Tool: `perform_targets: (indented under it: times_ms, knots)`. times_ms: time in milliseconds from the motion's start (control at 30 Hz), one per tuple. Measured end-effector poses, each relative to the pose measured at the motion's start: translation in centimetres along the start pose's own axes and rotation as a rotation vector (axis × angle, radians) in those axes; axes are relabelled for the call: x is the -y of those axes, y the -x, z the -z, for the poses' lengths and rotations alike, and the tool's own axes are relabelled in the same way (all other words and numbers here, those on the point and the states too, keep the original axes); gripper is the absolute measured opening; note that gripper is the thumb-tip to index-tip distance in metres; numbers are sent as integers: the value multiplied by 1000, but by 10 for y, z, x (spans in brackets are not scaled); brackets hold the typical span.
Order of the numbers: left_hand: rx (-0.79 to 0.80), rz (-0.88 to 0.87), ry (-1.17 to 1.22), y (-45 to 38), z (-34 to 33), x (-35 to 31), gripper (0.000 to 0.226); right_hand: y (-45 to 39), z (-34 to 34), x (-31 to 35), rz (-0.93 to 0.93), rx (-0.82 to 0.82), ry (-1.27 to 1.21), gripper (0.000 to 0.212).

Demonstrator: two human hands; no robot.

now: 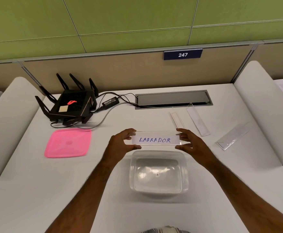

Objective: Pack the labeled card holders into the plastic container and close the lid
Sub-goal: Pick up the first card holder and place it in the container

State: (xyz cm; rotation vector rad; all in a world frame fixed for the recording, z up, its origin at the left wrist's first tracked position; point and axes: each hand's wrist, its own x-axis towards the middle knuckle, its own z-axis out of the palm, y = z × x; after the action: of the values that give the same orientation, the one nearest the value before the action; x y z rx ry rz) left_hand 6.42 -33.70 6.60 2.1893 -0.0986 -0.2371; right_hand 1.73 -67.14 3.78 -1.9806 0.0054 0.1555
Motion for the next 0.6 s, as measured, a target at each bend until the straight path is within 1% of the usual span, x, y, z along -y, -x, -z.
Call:
perform_targets:
  times_ms: [233,400,433,533,600]
  knots:
    - [-14,-11,-10,-3,-1,0,79,-2,1,-1,-4,0,8,68]
    - [-1,-25,-43,-1,-1,-3,73,0,3,-1,-6,18,-1,70]
    - [6,-29,-53,1,-2,-3,71,1,3,-1,-8,21,0,67]
    - [33,-44,-102,9,-6,-1,65,6,3,-1,4,25,55,50]
    - [48,-45,-138,16,-10,2,64,10,3,-1,25,56,106,44]
